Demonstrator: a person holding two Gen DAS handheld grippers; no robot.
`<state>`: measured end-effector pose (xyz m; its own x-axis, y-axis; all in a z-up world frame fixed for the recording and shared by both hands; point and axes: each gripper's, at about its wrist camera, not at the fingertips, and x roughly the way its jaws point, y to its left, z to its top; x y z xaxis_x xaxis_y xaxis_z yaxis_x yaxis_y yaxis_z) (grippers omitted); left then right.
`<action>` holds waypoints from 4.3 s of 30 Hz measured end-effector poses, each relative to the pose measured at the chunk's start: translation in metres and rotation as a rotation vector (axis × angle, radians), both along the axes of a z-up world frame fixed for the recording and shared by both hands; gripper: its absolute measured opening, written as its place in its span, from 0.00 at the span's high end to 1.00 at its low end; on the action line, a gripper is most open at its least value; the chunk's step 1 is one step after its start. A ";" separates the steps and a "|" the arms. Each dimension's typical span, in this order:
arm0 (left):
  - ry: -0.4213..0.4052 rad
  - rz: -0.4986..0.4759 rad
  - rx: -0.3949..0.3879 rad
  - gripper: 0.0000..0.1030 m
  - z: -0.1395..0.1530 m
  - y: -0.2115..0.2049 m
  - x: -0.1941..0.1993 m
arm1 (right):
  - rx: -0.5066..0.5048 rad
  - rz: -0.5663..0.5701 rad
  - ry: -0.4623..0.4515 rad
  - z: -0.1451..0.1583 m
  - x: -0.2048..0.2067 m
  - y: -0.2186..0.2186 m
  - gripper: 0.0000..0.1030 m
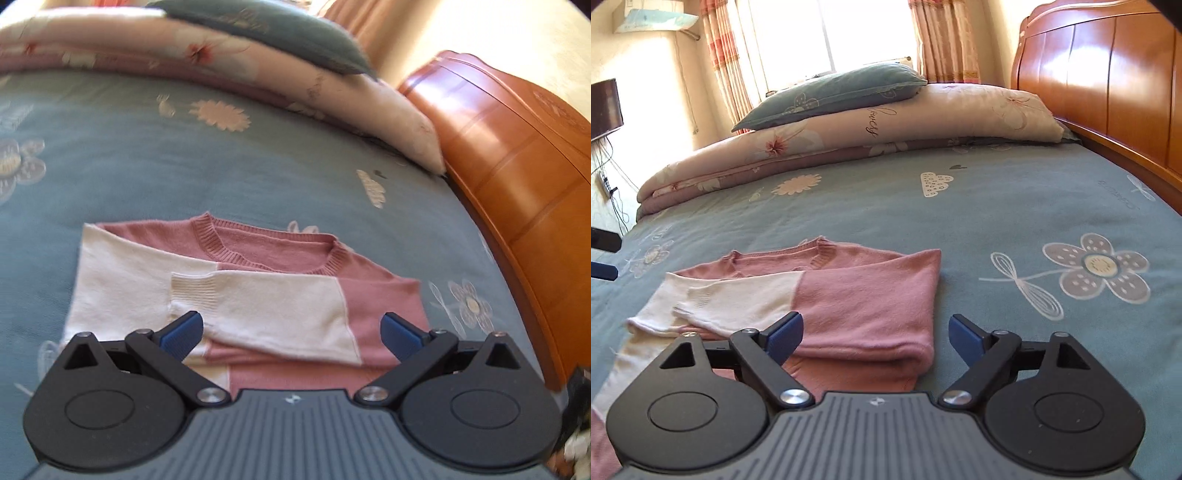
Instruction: Fold clothes
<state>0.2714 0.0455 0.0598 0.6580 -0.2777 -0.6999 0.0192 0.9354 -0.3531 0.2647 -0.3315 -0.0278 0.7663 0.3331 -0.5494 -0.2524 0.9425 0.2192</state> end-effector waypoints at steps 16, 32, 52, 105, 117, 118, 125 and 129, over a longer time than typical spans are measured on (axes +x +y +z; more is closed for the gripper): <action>0.024 -0.016 0.312 0.01 -0.144 -0.031 -0.082 | -0.194 0.149 0.125 -0.059 -0.085 0.100 0.00; -0.076 -0.036 0.336 0.01 -0.151 -0.027 -0.124 | -0.227 0.107 0.093 -0.082 -0.123 0.093 0.00; -0.019 0.152 -0.060 0.01 -0.141 0.089 -0.014 | -0.160 0.107 -0.008 -0.092 -0.148 0.077 0.00; 0.021 -0.174 0.166 0.01 -0.143 -0.041 -0.197 | -0.172 0.079 0.172 -0.074 -0.180 0.095 0.00; 0.011 -0.228 0.289 0.01 -0.145 -0.057 -0.219 | -0.205 0.094 0.163 -0.076 -0.192 0.094 0.00; 0.014 -0.237 0.299 0.01 -0.145 -0.058 -0.222 | -0.213 0.100 0.163 -0.077 -0.194 0.093 0.00; -0.012 -0.285 0.357 0.01 -0.142 -0.067 -0.238 | -0.202 0.124 0.150 -0.075 -0.213 0.082 0.00; -0.077 -0.305 0.394 0.01 -0.137 -0.072 -0.246 | -0.143 0.106 0.139 -0.069 -0.218 0.070 0.00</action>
